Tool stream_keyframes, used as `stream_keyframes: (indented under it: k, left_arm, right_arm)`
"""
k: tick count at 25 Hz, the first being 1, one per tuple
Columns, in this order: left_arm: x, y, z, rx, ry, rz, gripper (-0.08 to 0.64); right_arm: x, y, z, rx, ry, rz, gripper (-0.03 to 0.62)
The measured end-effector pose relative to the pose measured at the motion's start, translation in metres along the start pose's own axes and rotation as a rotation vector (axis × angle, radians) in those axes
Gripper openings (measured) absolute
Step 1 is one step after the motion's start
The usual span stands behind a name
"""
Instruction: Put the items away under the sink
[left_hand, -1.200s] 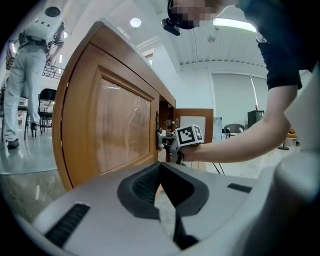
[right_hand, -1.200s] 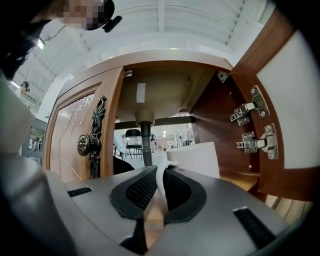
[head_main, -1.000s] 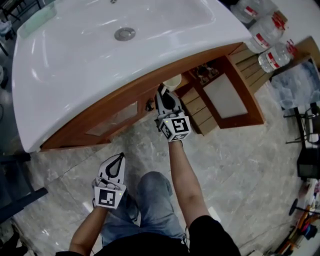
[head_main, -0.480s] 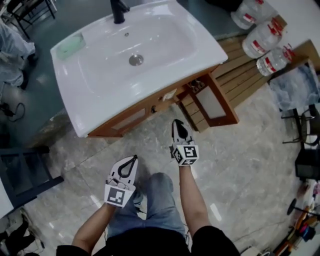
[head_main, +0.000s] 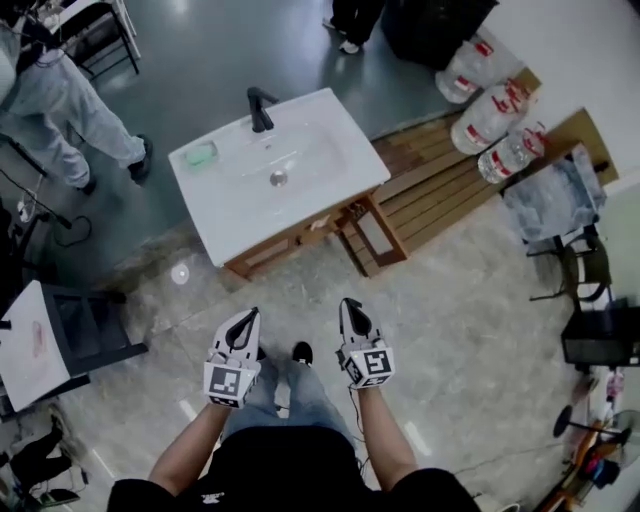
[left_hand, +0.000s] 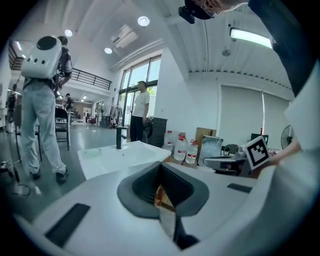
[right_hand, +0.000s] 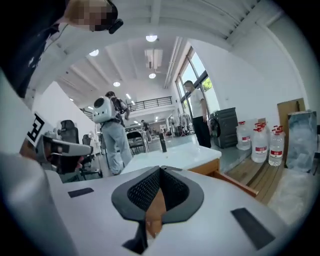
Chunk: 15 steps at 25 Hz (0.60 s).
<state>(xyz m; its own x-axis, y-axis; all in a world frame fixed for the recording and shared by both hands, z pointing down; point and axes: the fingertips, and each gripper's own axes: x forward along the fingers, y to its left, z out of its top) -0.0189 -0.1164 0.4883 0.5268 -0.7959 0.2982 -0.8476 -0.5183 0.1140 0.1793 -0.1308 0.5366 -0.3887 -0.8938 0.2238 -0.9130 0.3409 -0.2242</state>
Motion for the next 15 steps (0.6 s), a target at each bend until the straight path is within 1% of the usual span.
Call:
stream_keyframes:
  k: [3, 5, 7, 9, 11, 13, 15]
  left_arm:
    - [-0.021, -0.008, 0.048, 0.018, -0.050, 0.018, 0.006]
    - [-0.038, -0.013, 0.077, 0.035, -0.096, 0.011, 0.007]
    - [-0.060, -0.021, 0.108, 0.054, -0.137, -0.003, 0.008]
    - [-0.084, -0.029, 0.135, 0.059, -0.175, -0.004, 0.007]
    - [-0.107, -0.033, 0.152, 0.054, -0.198, 0.009, 0.008]
    - [-0.125, -0.029, 0.160, 0.058, -0.203, 0.034, 0.008]
    - [-0.138, -0.023, 0.164, 0.055, -0.208, 0.067, 0.006]
  right_arm:
    - [-0.029, 0.038, 0.060, 0.019, -0.056, 0.057, 0.012]
    - [-0.044, 0.064, 0.095, 0.023, -0.097, 0.090, 0.012]
    - [-0.061, 0.087, 0.129, 0.022, -0.152, 0.106, 0.012]
    - [-0.082, 0.102, 0.163, -0.011, -0.218, 0.096, 0.012]
    - [-0.103, 0.110, 0.188, -0.078, -0.273, 0.063, 0.012]
    - [-0.116, 0.112, 0.203, -0.112, -0.294, 0.033, 0.012]
    - [-0.124, 0.113, 0.211, -0.122, -0.316, 0.023, 0.011]
